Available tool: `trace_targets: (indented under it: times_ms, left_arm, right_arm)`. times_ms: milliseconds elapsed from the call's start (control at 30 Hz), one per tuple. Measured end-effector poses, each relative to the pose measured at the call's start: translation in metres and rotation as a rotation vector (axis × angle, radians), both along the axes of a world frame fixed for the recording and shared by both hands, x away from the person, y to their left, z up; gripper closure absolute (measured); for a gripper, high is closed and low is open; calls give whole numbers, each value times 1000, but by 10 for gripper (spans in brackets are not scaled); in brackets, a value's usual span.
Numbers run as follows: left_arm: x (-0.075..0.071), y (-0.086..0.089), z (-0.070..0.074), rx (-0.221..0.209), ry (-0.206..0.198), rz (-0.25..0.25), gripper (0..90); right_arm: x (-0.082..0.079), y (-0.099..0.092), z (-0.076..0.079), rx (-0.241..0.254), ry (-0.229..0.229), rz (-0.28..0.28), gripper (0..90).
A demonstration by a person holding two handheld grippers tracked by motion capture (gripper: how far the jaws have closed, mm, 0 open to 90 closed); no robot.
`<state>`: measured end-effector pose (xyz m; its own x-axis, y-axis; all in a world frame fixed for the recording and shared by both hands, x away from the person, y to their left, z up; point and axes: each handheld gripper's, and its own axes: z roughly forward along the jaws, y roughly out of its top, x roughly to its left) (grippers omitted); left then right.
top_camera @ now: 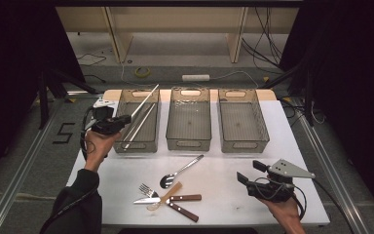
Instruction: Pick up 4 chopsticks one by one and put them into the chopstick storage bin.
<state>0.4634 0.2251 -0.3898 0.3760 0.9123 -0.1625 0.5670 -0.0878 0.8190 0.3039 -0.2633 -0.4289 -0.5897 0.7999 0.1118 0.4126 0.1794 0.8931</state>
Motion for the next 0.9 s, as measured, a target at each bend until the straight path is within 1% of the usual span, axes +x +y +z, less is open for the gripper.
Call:
trace_targets:
  times_ms: [67,233,400,667,900]
  left_arm:
    - [2,2,-3,-7,5,12,835]
    - [7,4,-9,0,15,18,834]
    - [10,6,-12,-4,20,30,834]
    - [15,8,-22,6,45,43,834]
    - [18,10,-31,16,56,60,833]
  right_arm:
    - [0,0,0,-1,-2,1,264]
    - [0,0,0,-1,-2,4,264]
    - [0,0,0,1,-3,3,264]
    - [0,0,0,-1,-2,2,264]
    - [0,0,0,0,-1,4,264]
